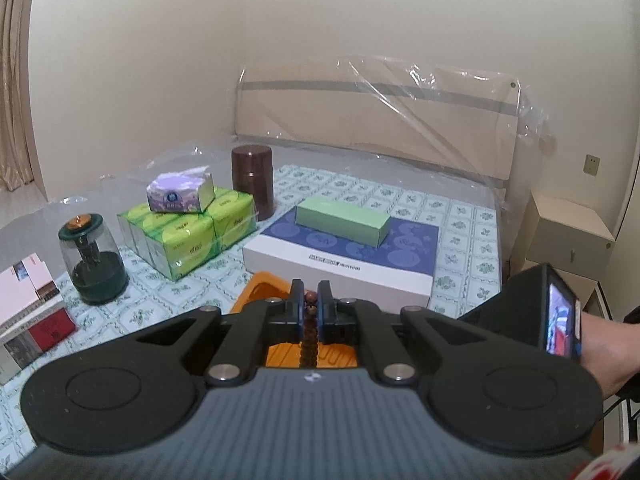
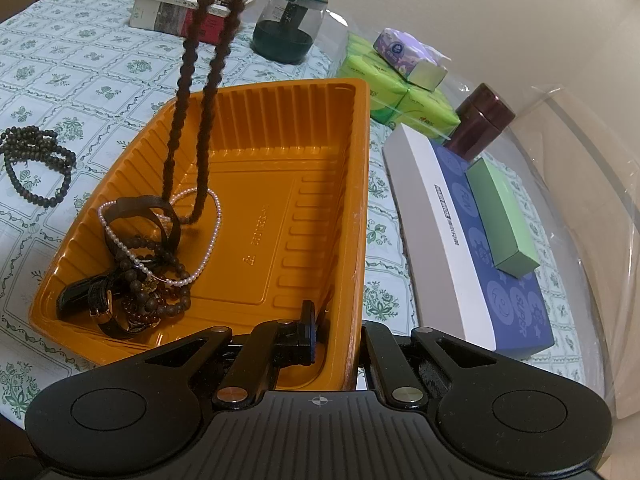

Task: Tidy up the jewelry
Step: 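Lower the dark bead strand into the tray and open the left gripper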

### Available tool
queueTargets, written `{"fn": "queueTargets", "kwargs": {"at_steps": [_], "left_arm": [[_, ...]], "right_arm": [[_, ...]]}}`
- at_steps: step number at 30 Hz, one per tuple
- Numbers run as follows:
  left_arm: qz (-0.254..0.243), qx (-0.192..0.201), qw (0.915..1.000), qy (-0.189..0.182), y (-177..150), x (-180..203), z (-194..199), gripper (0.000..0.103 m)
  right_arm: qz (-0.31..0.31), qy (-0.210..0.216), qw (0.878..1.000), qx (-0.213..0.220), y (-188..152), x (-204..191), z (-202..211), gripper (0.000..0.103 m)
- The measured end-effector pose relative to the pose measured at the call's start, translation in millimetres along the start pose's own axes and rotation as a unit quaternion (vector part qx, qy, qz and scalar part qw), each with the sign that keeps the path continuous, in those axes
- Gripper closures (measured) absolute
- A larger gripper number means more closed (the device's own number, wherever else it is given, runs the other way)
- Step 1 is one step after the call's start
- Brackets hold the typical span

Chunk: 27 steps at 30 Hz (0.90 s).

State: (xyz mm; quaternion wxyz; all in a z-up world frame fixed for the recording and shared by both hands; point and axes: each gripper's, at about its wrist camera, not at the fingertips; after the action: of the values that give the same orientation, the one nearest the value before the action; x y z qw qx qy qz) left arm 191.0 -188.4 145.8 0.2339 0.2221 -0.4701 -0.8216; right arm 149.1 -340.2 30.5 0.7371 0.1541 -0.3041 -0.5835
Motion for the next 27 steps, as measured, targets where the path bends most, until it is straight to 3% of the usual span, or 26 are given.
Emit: {"fn": "queueTargets", "kwargs": {"at_steps": [27], "left_arm": [[0.034,-0.106,0.9937,0.015,-55.2,-28.5,-65.5,0.098]], "right_arm": [[0.0,0.001,1.0,0.0,-0.5,0.1,-0.9,0.098]]}}
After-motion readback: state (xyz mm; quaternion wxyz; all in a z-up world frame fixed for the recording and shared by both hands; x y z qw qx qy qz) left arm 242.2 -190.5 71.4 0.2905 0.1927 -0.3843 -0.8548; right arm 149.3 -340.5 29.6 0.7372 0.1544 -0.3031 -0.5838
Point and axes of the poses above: each gripper's, at about its wrist camera, not at the fingertips, and z roughly against the way its jaws point, x to its right, y to its top, and after that the axes turned 10 degrees about -z, right-handed
